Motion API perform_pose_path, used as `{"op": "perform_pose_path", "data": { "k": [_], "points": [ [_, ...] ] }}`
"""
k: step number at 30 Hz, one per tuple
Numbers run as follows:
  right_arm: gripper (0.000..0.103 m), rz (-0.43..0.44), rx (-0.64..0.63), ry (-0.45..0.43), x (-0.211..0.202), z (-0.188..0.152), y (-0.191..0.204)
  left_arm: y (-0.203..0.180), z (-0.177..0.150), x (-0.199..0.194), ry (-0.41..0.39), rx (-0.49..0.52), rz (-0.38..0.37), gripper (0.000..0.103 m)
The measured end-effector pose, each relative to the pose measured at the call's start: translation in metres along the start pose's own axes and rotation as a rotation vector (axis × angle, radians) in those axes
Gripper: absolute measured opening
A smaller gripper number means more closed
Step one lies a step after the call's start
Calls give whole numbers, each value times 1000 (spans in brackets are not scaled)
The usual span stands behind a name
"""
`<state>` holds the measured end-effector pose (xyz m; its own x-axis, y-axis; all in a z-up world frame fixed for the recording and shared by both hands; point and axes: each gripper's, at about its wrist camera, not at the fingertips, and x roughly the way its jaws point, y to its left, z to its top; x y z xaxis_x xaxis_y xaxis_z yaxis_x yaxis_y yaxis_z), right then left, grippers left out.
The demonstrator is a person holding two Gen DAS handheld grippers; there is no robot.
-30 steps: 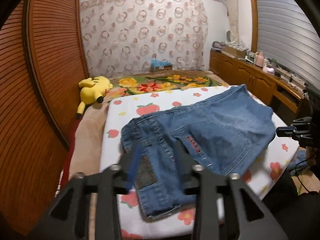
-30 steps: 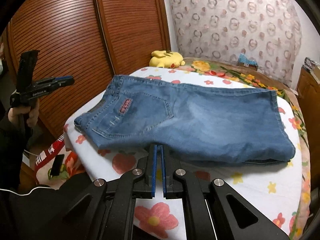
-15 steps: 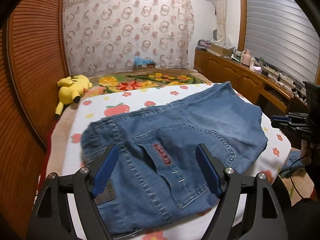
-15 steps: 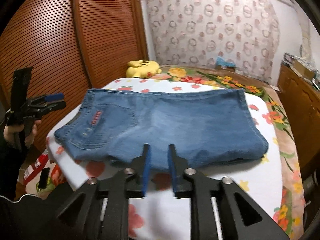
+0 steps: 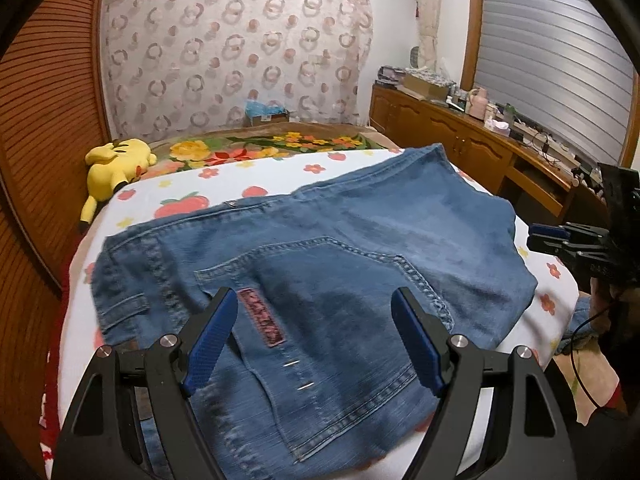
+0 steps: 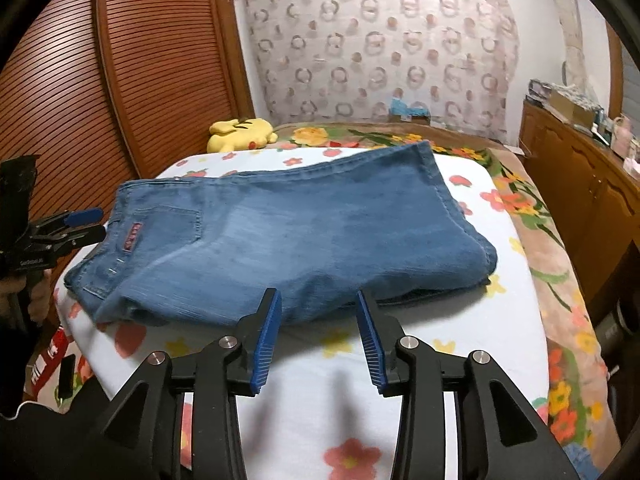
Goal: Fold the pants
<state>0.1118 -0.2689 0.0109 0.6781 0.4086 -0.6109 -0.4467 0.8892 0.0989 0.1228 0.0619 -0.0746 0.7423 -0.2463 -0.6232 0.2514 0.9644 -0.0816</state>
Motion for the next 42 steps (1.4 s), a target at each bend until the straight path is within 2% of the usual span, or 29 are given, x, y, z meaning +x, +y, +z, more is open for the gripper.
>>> {"op": "perform_pose_path", "data": {
  "k": [5, 15, 19, 23, 32, 40, 42],
  "points": [
    [41, -13, 11, 11, 3, -1, -18, -4, -3, 11, 17, -1, -20, 80],
    [43, -97, 76, 3, 1, 6, -61, -9, -15, 30, 64, 6, -23, 80],
    [48, -125, 98, 4, 4, 10, -77, -7, -19, 34, 76, -7, -23, 80],
    [49, -155, 98, 18, 9, 14, -89, -7, -22, 38, 91, 4, -14, 80],
    [51, -128, 183, 18, 13, 19, -113, -8, -24, 44, 110, 12, -10, 80],
    [51, -80, 274, 62, 29, 24, -121, -8, -24, 45, 110, 11, -10, 80],
    [47, -79, 274, 63, 28, 25, -122, -8, -24, 45, 110, 11, -9, 80]
  ]
}}
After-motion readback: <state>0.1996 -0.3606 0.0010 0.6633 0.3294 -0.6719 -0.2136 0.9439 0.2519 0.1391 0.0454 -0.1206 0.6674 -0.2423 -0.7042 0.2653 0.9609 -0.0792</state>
